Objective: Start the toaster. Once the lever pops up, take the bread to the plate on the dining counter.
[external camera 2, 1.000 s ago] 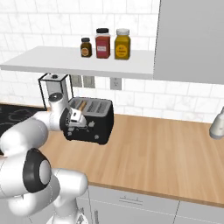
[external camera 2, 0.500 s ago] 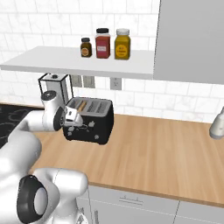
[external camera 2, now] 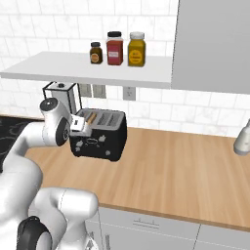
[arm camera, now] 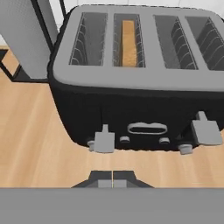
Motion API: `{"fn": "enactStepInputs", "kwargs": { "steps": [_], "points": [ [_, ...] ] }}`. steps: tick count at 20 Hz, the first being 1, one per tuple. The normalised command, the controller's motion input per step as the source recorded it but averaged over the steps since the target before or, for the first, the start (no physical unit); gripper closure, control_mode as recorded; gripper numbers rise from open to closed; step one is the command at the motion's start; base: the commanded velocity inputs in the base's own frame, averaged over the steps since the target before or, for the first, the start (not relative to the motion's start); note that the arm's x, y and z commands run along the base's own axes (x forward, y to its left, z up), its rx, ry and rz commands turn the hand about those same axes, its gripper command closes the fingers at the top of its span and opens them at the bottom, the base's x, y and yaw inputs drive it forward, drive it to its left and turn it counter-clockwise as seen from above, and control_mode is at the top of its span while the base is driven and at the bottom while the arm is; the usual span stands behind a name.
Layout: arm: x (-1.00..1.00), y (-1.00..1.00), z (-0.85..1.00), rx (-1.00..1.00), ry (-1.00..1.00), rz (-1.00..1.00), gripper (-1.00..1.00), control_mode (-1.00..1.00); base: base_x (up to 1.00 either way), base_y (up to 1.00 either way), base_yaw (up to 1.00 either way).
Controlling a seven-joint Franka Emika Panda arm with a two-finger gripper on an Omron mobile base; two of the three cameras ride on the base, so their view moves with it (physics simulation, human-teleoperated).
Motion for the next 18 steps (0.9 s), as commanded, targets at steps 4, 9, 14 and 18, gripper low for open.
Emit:
{"fn": "enactStepInputs", "kwargs": {
  "steps": [4,9,14,18],
  "points": [
    [0.0,0.0,0.38,-0.05,-0.1,0.0,1.0,-1.0,0.0,0.0,0.0],
    [0.0,0.0,0.19,-0.11,-0.05,0.01,-1.0,-1.0,0.0,0.0,0.0],
    [0.03,0.0,0.27,-0.07,0.0,0.04,-1.0,-1.0,0.0,0.0,0.0],
    [0.03,-0.19,0.31,0.01,0.0,0.06,-1.0,-1.0,0.0,0.0,0.0]
  ]
}}
